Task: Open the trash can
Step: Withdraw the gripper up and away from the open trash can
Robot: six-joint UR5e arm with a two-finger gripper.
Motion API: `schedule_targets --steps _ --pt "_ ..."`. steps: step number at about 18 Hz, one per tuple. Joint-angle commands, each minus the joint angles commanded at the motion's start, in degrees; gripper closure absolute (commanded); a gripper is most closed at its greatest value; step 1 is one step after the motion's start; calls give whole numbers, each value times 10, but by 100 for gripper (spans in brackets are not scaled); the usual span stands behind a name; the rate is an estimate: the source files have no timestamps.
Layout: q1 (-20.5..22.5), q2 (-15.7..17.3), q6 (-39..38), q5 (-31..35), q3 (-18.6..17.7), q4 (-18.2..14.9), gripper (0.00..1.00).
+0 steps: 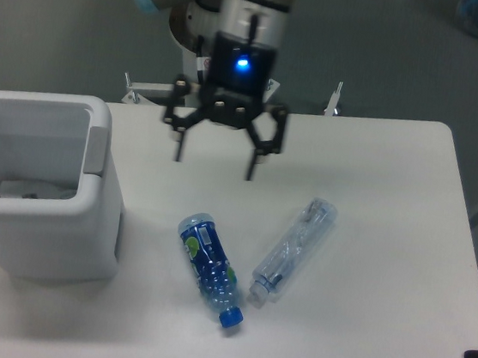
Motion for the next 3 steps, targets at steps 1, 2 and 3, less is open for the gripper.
schedule_targets --steps 1,2,3 --pt "10 0 25 6 -3 -1 0" --pt "18 -1 42 19 -4 -3 0" --pt "26 -1 54 29 -3 -4 0"
